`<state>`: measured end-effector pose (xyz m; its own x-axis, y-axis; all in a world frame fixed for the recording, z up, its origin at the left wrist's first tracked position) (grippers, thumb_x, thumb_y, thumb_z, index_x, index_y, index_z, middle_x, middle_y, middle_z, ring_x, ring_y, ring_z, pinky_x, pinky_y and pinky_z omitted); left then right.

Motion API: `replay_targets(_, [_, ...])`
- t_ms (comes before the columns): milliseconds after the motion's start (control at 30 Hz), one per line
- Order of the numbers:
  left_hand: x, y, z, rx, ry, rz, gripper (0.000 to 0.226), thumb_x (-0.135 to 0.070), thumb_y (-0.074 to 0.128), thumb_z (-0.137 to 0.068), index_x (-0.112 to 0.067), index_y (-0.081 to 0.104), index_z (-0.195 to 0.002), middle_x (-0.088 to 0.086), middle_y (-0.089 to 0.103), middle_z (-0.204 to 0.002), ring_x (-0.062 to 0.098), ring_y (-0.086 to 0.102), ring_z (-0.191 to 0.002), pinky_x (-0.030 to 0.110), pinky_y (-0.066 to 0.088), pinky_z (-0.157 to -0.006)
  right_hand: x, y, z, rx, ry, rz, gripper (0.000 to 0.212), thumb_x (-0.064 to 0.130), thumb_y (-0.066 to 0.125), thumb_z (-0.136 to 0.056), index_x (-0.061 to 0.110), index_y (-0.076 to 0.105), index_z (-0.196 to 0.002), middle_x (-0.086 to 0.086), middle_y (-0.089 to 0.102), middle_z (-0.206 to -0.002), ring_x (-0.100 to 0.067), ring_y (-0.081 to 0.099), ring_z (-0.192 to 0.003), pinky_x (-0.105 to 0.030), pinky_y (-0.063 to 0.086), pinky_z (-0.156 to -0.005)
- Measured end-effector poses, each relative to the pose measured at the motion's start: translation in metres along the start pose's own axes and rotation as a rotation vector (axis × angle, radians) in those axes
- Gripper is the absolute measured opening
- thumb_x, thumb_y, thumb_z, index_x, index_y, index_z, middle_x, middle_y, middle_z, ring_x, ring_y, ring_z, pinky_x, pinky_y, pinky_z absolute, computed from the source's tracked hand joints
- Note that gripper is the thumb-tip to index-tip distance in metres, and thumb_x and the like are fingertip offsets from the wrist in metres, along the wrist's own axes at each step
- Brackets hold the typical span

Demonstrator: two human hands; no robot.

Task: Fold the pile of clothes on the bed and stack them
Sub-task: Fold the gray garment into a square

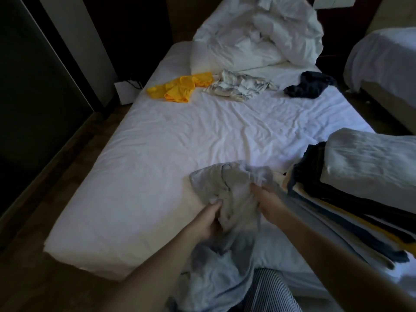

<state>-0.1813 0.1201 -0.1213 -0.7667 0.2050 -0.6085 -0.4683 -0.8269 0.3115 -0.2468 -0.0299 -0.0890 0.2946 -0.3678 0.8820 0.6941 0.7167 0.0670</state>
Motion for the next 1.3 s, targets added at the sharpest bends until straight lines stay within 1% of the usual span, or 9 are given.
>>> replay_targets(167, [-0.103, 0.005, 0.045, 0.019, 0.366, 0.092, 0.040, -0.028, 0.036, -0.102, -0.005, 0.048, -0.132, 0.009, 0.067, -0.106, 0.014, 0.064, -0.085, 0.025, 0.054, -0.072, 0.088, -0.012, 0.016, -0.061, -0.219, -0.088, 0.020, 0.016, 0.050, -0.096, 0.018, 0.056, -0.077, -0.002, 0.052, -0.066, -0.010, 0.052, -0.051, -0.022, 0.038, -0.051])
replay_targets(267, [-0.165, 0.026, 0.095, 0.110, 0.532, 0.039, 0.028, -0.030, 0.040, -0.100, -0.018, 0.051, -0.123, -0.001, 0.072, -0.086, 0.012, 0.068, -0.075, 0.025, 0.056, -0.065, 0.150, 0.002, 0.041, 0.031, -0.387, -0.141, 0.009, 0.018, 0.048, -0.097, 0.011, 0.053, -0.096, 0.000, 0.055, -0.077, -0.012, 0.057, -0.069, -0.018, 0.050, -0.055])
replay_targets(400, [-0.203, 0.055, 0.147, 0.317, 0.662, -0.017, 0.030, -0.012, 0.046, -0.097, -0.026, 0.050, -0.123, 0.001, 0.064, -0.108, 0.013, 0.064, -0.092, 0.033, 0.054, -0.083, 0.179, 0.024, 0.055, 0.207, -0.292, -0.071, 0.062, 0.044, 0.077, -0.070, 0.019, 0.056, -0.123, -0.004, 0.068, -0.110, -0.022, 0.066, -0.096, -0.042, 0.056, -0.079])
replay_targets(533, [-0.218, 0.059, 0.173, 0.220, 0.845, -0.010, 0.053, 0.006, 0.042, -0.095, -0.019, 0.036, -0.141, 0.005, 0.058, -0.118, 0.017, 0.058, -0.099, 0.032, 0.048, -0.092, 0.171, 0.020, 0.067, 0.201, -0.224, 0.069, 0.004, 0.004, 0.060, -0.087, 0.006, 0.062, -0.083, -0.007, 0.064, -0.076, -0.012, 0.065, -0.061, -0.022, 0.054, -0.054])
replay_targets(667, [-0.221, 0.031, 0.168, 0.162, 0.649, 0.355, 0.037, -0.024, 0.048, -0.098, -0.010, 0.050, -0.132, 0.011, 0.061, -0.113, 0.024, 0.059, -0.099, 0.038, 0.050, -0.088, 0.193, 0.017, 0.071, 0.237, -0.203, -0.381, 0.033, 0.002, 0.041, -0.093, 0.008, 0.054, -0.064, -0.002, 0.057, -0.053, -0.011, 0.056, -0.049, -0.018, 0.048, -0.053])
replay_targets(800, [-0.154, 0.036, 0.152, 0.223, 0.364, -0.120, 0.030, -0.041, 0.050, -0.094, -0.013, 0.061, -0.096, 0.005, 0.059, -0.088, 0.020, 0.057, -0.084, 0.034, 0.050, -0.077, 0.207, 0.041, 0.092, 0.312, -0.282, -0.399, 0.031, -0.003, 0.031, -0.091, 0.006, 0.052, -0.071, -0.003, 0.061, -0.053, -0.012, 0.060, -0.049, -0.020, 0.051, -0.051])
replay_targets(933, [-0.158, 0.045, 0.158, 0.148, 0.649, -0.116, 0.021, -0.018, 0.041, -0.100, -0.020, 0.057, -0.087, -0.009, 0.067, -0.068, 0.009, 0.058, -0.076, 0.023, 0.044, -0.072, 0.216, 0.040, 0.111, 0.384, -0.284, -0.350, 0.038, -0.002, 0.031, -0.092, 0.003, 0.063, -0.073, -0.007, 0.064, -0.066, -0.016, 0.064, -0.063, -0.022, 0.053, -0.061])
replay_targets(1133, [-0.204, 0.066, 0.192, 0.207, 0.840, -0.215, 0.031, -0.020, 0.039, -0.102, -0.020, 0.046, -0.132, -0.003, 0.061, -0.117, 0.013, 0.058, -0.104, 0.032, 0.047, -0.091, 0.213, 0.014, 0.105, 0.445, -0.219, -0.085, 0.046, 0.050, 0.059, -0.078, 0.015, 0.067, -0.106, -0.007, 0.073, -0.099, -0.022, 0.069, -0.092, -0.041, 0.054, -0.084])
replay_targets(1300, [-0.221, 0.087, 0.210, 0.140, 1.024, -0.490, 0.055, -0.002, 0.043, -0.098, -0.018, 0.027, -0.149, 0.000, 0.035, -0.151, 0.016, 0.038, -0.135, 0.033, 0.032, -0.113, 0.181, 0.015, 0.091, 0.349, -0.153, 0.130, 0.012, 0.017, 0.062, -0.083, 0.008, 0.064, -0.090, -0.005, 0.073, -0.073, -0.018, 0.070, -0.069, -0.032, 0.058, -0.068])
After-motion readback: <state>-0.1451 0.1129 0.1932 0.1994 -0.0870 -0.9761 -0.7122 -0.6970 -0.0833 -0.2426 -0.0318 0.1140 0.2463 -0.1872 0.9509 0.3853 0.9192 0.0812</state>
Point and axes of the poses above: each hand's wrist, its own z-axis away from the middle knuckle, its own y-axis out of the palm, x = y × z, the point moved 4 cm from there along -z, towards the middle knuckle
